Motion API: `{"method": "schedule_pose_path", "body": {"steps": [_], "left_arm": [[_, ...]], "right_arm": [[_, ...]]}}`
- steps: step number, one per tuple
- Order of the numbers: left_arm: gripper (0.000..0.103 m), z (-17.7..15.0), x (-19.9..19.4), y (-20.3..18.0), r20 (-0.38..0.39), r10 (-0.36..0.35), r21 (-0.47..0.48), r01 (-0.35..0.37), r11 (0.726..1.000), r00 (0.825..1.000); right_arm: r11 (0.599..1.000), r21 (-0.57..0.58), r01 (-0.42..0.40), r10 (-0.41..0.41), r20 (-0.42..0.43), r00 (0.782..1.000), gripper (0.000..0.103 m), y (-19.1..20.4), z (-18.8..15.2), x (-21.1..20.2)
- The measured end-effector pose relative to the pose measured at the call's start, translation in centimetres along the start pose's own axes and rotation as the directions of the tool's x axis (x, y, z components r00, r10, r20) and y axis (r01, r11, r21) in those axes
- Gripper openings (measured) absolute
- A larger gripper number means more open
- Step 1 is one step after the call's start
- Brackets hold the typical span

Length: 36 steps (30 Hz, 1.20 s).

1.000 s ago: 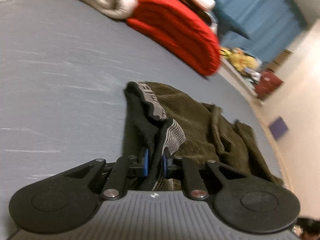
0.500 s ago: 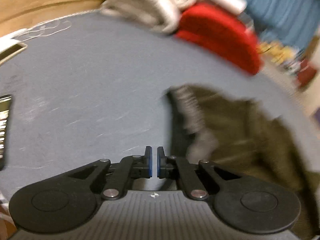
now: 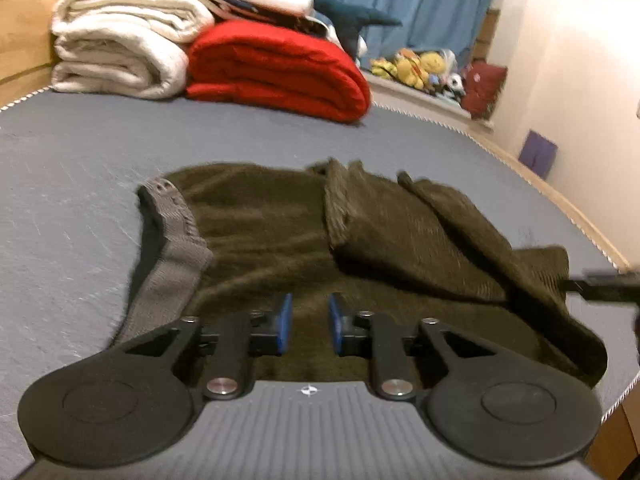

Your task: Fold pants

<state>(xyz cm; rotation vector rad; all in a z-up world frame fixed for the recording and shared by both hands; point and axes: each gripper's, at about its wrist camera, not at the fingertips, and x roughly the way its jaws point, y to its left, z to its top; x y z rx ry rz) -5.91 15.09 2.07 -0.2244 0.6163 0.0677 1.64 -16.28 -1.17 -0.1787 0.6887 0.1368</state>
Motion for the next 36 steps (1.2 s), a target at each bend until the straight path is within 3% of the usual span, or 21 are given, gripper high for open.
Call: {"method": "schedule_pose_path", "body": {"steps": [4, 10, 12, 14, 15, 17, 19, 21, 24, 25, 27, 28, 30, 31, 32, 34, 36], "left_arm": [[0.011, -2.1, 2.9, -0.7, -0.014, 0.026, 0.086, -0.024, 0.996, 1.000], [0.011, -3.0, 6.4, -1.7, 0.006, 0.010, 0.139, -0.011, 0.990, 1.000], [0.011, -3.1, 7.4, -2.1, 0.004, -0.005, 0.143, 0.004, 0.990, 1.000], [0.011, -3.2, 8.0, -2.6, 0.003, -0.015, 0.156, 0.015, 0.988, 1.000], [0.011, -3.1, 8.3, -2.8, 0.003, -0.019, 0.163, 0.018, 0.986, 1.000], [0.011, -2.9, 8.8, -3.2, 0.007, -0.028, 0.170, 0.027, 0.985, 1.000], [0.011, -2.6, 9.3, -3.5, 0.010, -0.039, 0.168, 0.037, 0.985, 0.999], [0.011, -2.4, 9.9, -3.8, 0.011, -0.040, 0.167, 0.038, 0.985, 0.999], [0.011, -2.1, 10.9, -4.1, 0.012, -0.031, 0.155, 0.028, 0.987, 0.999], [0.012, -2.1, 11.3, -4.2, 0.011, -0.022, 0.152, 0.020, 0.988, 1.000], [0.013, -2.3, 12.3, -4.5, -0.007, -0.003, 0.156, 0.004, 0.988, 1.000], [0.014, -2.5, 12.9, -4.5, -0.023, 0.008, 0.161, -0.004, 0.987, 1.000], [0.016, -2.7, 13.2, -4.7, -0.014, 0.015, 0.172, -0.013, 0.985, 1.000], [0.017, -2.7, 13.4, -4.8, -0.010, 0.017, 0.177, -0.015, 0.984, 1.000], [0.018, -2.8, 13.5, -4.9, -0.007, 0.019, 0.181, -0.017, 0.983, 1.000], [0.019, -2.9, 13.7, -4.8, 0.002, 0.012, 0.177, -0.012, 0.984, 1.000], [0.020, -2.9, 13.9, -4.6, 0.003, 0.002, 0.164, -0.002, 0.987, 1.000]], "right_arm": [[0.987, -0.156, 0.031, -0.033, -0.010, 0.999, 0.076, 2.6, 1.4, 4.2], [0.951, -0.306, 0.048, -0.068, -0.056, 0.996, 0.075, 5.7, 1.9, 8.4], [0.928, -0.370, 0.051, -0.075, -0.051, 0.996, 0.062, 6.0, 1.5, 9.3], [0.913, -0.408, 0.007, -0.032, -0.055, 0.998, 0.019, 5.6, 1.6, 9.0], [0.912, -0.408, 0.037, -0.053, -0.028, 0.998, 0.012, 4.8, 1.7, 8.4], [0.939, -0.327, 0.108, -0.098, 0.047, 0.994, 0.012, 1.9, 2.2, 6.4], [0.987, -0.109, 0.118, -0.110, 0.072, 0.991, 0.012, -3.3, 2.1, 3.7], [0.981, 0.095, 0.169, -0.176, 0.077, 0.981, 0.012, -8.6, 0.4, 1.3], [0.854, 0.424, 0.300, -0.300, -0.069, 0.951, 0.012, -16.7, -5.0, -0.9], [0.786, 0.527, 0.324, -0.287, -0.154, 0.945, 0.012, -19.1, -7.6, -1.1], [0.690, 0.650, 0.319, -0.190, -0.263, 0.946, 0.019, -21.8, -12.1, -0.9], [0.671, 0.672, 0.313, -0.166, -0.276, 0.947, 0.032, -22.2, -13.6, -1.1], [0.694, 0.662, 0.281, -0.182, -0.217, 0.959, 0.042, -22.2, -14.3, -2.5], [0.697, 0.649, 0.307, -0.225, -0.208, 0.952, 0.063, -21.9, -14.2, -3.3], [0.686, 0.657, 0.313, -0.258, -0.182, 0.949, 0.076, -21.8, -14.1, -4.1], [0.697, 0.657, 0.287, -0.289, -0.108, 0.951, 0.074, -21.1, -13.4, -5.4], [0.758, 0.577, 0.304, -0.346, -0.039, 0.937, 0.073, -19.1, -11.8, -5.8]]}}
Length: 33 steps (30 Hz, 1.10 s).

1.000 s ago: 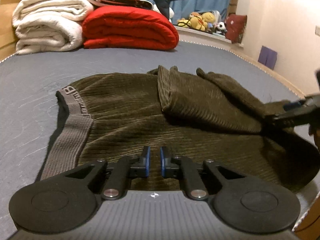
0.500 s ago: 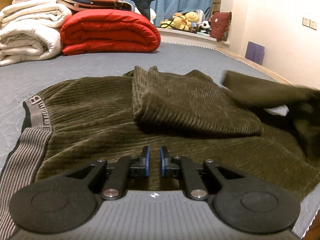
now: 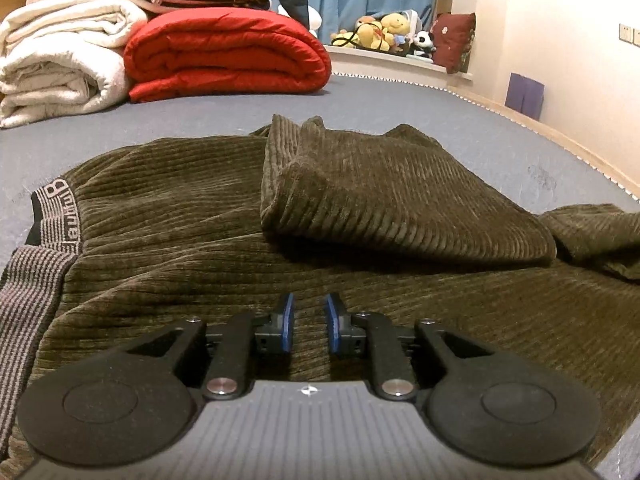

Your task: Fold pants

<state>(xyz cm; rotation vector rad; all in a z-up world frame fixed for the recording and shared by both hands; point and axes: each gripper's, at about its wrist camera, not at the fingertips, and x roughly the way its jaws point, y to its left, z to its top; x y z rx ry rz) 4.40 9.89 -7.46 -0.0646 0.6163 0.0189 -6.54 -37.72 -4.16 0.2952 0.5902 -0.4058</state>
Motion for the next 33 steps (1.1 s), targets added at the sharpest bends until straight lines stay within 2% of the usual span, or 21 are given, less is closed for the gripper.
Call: {"method": "schedule_pose_path", "body": {"steps": [1, 3, 5, 7, 9, 12, 14, 16, 18, 20, 22, 24, 27, 29, 30, 31, 33], "left_arm": [[0.020, 0.0, 0.1, 0.2, 0.002, -0.006, -0.009, 0.006, 1.000, 1.000], [0.020, -0.1, 0.1, 0.5, 0.005, -0.016, -0.023, 0.016, 1.000, 1.000], [0.020, -0.1, 0.0, 0.6, 0.009, -0.021, -0.029, 0.022, 0.999, 1.000], [0.020, -0.2, 0.0, 0.5, 0.012, -0.024, -0.033, 0.025, 0.999, 1.000], [0.020, -0.2, 0.0, 0.6, 0.014, -0.027, -0.036, 0.028, 0.999, 1.000], [0.020, -0.3, -0.1, 0.7, 0.015, -0.028, -0.038, 0.028, 0.999, 0.999], [0.020, -0.2, -0.1, 0.7, 0.016, -0.027, -0.037, 0.027, 0.999, 1.000], [0.020, -0.3, -0.1, 0.6, 0.016, -0.026, -0.036, 0.027, 0.999, 1.000], [0.020, -0.3, -0.1, 0.7, 0.016, -0.027, -0.037, 0.027, 0.999, 1.000], [0.020, -0.3, -0.1, 0.6, 0.016, -0.024, -0.036, 0.025, 0.999, 1.000], [0.020, -0.3, -0.1, 0.5, 0.016, -0.022, -0.034, 0.022, 0.999, 1.000], [0.020, -0.2, -0.2, 0.4, 0.017, -0.020, -0.032, 0.021, 0.999, 1.000], [0.021, -0.2, -0.2, 0.4, 0.018, -0.020, -0.032, 0.021, 0.999, 1.000], [0.020, -0.2, -0.2, 0.4, 0.018, -0.020, -0.032, 0.021, 0.999, 1.000], [0.021, -0.2, -0.2, 0.4, 0.018, -0.020, -0.032, 0.021, 0.999, 1.000], [0.021, -0.2, -0.2, 0.4, 0.018, -0.020, -0.032, 0.021, 0.999, 1.000], [0.021, -0.2, -0.2, 0.4, 0.019, -0.020, -0.032, 0.020, 0.999, 1.000]], "right_arm": [[0.998, -0.061, 0.004, -0.001, 0.055, 0.998, 0.068, 1.4, 0.1, -0.6], [0.993, -0.112, 0.020, -0.004, 0.133, 0.991, 0.066, 2.3, 0.7, -1.7], [0.994, -0.090, 0.058, -0.042, 0.166, 0.985, 0.068, 2.0, 1.7, -1.9], [0.995, 0.047, 0.091, -0.095, 0.104, 0.990, 0.070, -0.1, 2.7, -0.6], [0.973, 0.204, 0.112, -0.109, -0.025, 0.994, 0.070, -3.2, 3.1, 1.8], [0.915, 0.388, 0.111, -0.038, -0.191, 0.981, 0.070, -6.9, 2.3, 4.6], [0.898, 0.429, 0.098, 0.020, -0.262, 0.965, 0.070, -7.8, 2.1, 6.1], [0.926, 0.375, 0.044, 0.072, -0.290, 0.954, 0.071, -8.0, 3.1, 6.0], [0.930, 0.366, -0.029, 0.155, -0.320, 0.935, 0.071, -8.8, 3.8, 5.5], [0.936, 0.339, -0.097, 0.208, -0.310, 0.928, 0.071, -9.4, 4.7, 4.5], [0.966, 0.211, -0.149, 0.205, -0.277, 0.939, 0.070, -8.0, 5.5, 2.7], [0.984, 0.084, -0.158, 0.174, -0.233, 0.957, 0.067, -6.4, 5.8, 0.8], [0.992, 0.016, -0.125, 0.126, -0.118, 0.985, 0.053, -5.0, 6.5, -1.4], [0.997, -0.001, -0.072, 0.072, -0.048, 0.996, 0.033, -4.7, 6.7, -2.6], [0.995, -0.020, -0.102, 0.101, -0.021, 0.995, 0.030, -4.1, 6.7, -2.7], [0.982, -0.070, -0.175, 0.174, -0.029, 0.984, 0.030, -3.0, 6.5, -2.6], [0.931, -0.190, -0.311, 0.300, -0.085, 0.950, 0.030, 0.0, 5.4, -1.9]]}}
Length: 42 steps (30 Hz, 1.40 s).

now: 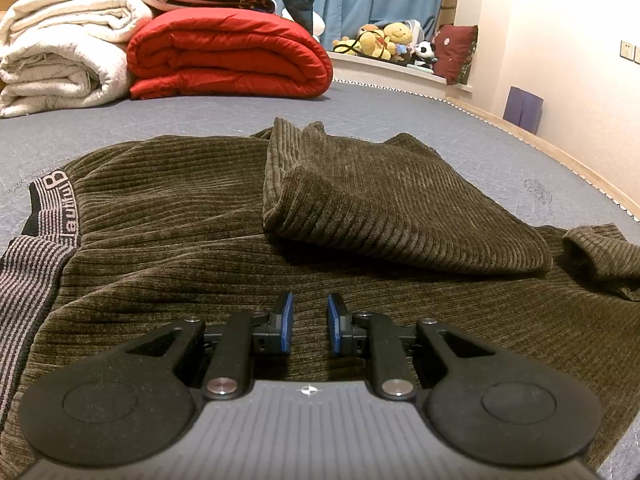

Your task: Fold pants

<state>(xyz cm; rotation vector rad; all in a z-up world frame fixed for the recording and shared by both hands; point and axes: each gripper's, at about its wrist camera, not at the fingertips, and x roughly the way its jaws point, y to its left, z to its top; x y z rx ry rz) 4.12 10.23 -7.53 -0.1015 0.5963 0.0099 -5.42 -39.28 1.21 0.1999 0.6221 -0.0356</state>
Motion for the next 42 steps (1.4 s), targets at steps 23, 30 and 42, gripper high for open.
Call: {"method": "schedule_pose_path", "body": {"steps": [23, 30, 42], "left_arm": [[0.020, 0.0, 0.1, 0.5, 0.002, -0.013, -0.026, 0.013, 1.000, 1.000], [0.020, -0.1, 0.1, 0.5, 0.002, -0.016, -0.031, 0.016, 0.999, 1.000], [0.021, -0.1, 0.1, 0.5, -0.001, -0.017, -0.031, 0.017, 0.999, 1.000]], "right_arm": [[0.705, -0.654, -0.274, 0.134, -0.255, 0.957, 0.017, 10.1, -1.5, 11.4], [0.950, -0.138, -0.280, 0.289, 0.052, 0.956, 0.010, -3.9, 10.7, 4.0], [0.695, 0.707, 0.132, -0.172, -0.015, 0.985, 0.017, -25.8, -3.5, 3.6]]}}
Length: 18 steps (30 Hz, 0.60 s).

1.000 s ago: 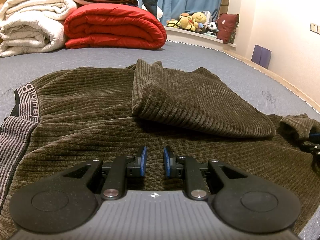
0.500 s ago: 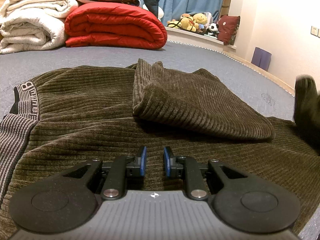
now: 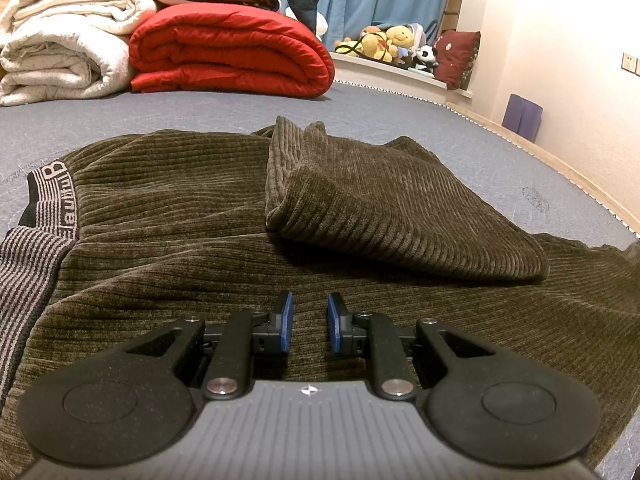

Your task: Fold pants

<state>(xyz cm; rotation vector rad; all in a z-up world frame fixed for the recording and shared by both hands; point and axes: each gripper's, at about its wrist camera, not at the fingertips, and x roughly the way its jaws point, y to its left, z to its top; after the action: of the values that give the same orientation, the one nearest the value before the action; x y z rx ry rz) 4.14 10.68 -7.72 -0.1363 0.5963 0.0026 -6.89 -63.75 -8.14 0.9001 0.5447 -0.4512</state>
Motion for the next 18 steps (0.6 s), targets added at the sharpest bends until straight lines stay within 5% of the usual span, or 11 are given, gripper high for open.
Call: {"method": "schedule_pose_path", "body": {"steps": [2, 7, 9, 10, 11, 12, 16, 18], "left_arm": [[0.021, 0.0, 0.0, 0.0, -0.002, 0.000, 0.001, 0.000, 1.000, 1.000], [0.021, 0.0, 0.1, 0.0, -0.004, -0.001, 0.000, 0.001, 1.000, 1.000], [0.021, 0.0, 0.1, 0.0, -0.005, -0.001, 0.000, 0.001, 1.000, 1.000], [0.021, 0.0, 0.1, 0.0, -0.004, -0.001, 0.000, 0.001, 1.000, 1.000], [0.021, 0.0, 0.1, 0.0, -0.005, 0.000, 0.001, 0.000, 1.000, 1.000], [0.021, 0.0, 0.1, 0.0, -0.005, 0.000, 0.001, 0.000, 1.000, 1.000], [0.021, 0.0, 0.1, 0.0, -0.009, 0.001, 0.005, -0.001, 1.000, 1.000], [0.021, 0.0, 0.1, -0.1, -0.009, 0.000, 0.004, 0.000, 1.000, 1.000]], "right_arm": [[0.997, 0.074, -0.022, 0.022, 0.007, 1.000, 0.048, -0.4, -0.6, 0.4], [0.969, 0.209, -0.134, 0.139, -0.013, 0.990, 0.062, -0.6, -0.5, 1.6], [0.950, 0.274, -0.148, 0.163, -0.035, 0.986, 0.057, -1.0, -0.2, 2.3], [0.950, 0.278, -0.143, 0.163, -0.049, 0.985, 0.040, -0.8, -0.1, 2.6], [0.952, 0.269, -0.143, 0.165, -0.060, 0.985, 0.013, -0.6, 0.0, 3.1], [0.957, 0.254, -0.140, 0.159, -0.056, 0.986, 0.008, -0.2, 0.3, 3.3], [0.987, 0.152, -0.056, 0.036, 0.131, 0.991, 0.006, 1.1, 1.7, 0.3], [0.990, 0.134, 0.054, -0.069, 0.111, 0.991, 0.007, 0.8, 1.2, 0.4]]}}
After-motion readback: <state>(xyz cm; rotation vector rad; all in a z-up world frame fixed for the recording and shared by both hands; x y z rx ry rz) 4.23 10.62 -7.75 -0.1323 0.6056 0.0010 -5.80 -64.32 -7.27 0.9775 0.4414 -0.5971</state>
